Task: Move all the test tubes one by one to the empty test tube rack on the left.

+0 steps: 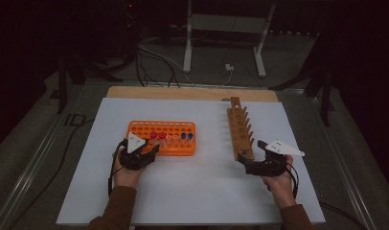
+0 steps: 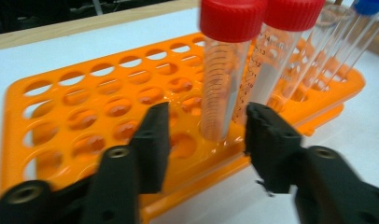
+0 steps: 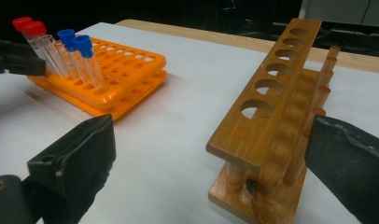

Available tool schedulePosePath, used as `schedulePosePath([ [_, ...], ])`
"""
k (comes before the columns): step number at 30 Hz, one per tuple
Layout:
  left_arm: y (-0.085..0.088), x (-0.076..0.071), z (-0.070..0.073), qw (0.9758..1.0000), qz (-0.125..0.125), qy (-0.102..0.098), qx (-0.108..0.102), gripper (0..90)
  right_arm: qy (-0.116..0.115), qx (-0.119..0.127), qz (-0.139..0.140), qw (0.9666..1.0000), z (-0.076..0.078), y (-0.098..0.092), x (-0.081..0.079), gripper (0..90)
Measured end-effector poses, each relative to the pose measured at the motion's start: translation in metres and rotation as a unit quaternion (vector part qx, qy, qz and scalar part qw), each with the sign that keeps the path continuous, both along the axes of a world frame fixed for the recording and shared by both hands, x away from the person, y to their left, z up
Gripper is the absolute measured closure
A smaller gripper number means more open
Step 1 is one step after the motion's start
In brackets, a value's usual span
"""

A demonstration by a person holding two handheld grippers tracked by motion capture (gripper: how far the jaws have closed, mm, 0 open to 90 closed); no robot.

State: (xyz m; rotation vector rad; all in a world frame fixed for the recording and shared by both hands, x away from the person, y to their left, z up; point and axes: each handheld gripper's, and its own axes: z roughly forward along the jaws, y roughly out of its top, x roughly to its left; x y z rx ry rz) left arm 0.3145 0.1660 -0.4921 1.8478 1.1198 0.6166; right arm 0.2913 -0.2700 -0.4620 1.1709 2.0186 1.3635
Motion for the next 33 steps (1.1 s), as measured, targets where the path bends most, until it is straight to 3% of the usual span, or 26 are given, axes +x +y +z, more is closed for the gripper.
schedulePosePath([
  [3,0.012,-0.011,0.011,0.9999,0.008,-0.012,-0.008,31.2,-0.008,0.002,-0.002,1.0000,-0.001,-0.004,-0.003,2.5],
  [6,0.026,-0.025,0.021,0.9989,0.010,-0.029,-0.034,24.7,-0.022,0.011,-0.005,0.9997,0.000,-0.009,-0.007,2.5],
  [9,0.037,-0.038,0.028,0.9982,0.018,-0.044,-0.035,17.9,-0.031,0.015,-0.008,0.9994,-0.001,-0.014,-0.012,2.5],
  [14,0.053,-0.052,0.032,0.9965,0.041,-0.059,-0.044,14.5,-0.038,0.018,-0.019,0.9989,-0.005,-0.023,-0.020,2.5],
  [19,0.063,-0.063,0.035,0.9954,0.047,-0.067,-0.050,8.3,-0.043,0.022,-0.029,0.9984,-0.008,-0.029,-0.024,2.5],
  [26,0.072,-0.065,0.037,0.9940,0.048,-0.070,-0.069,1.3,-0.050,0.033,-0.039,0.9975,-0.009,-0.038,-0.028,2.5],
  [33,0.075,-0.066,0.036,0.9937,0.052,-0.074,-0.067,0.6,-0.051,0.038,-0.047,0.9969,-0.012,-0.043,-0.030,2.5],
])
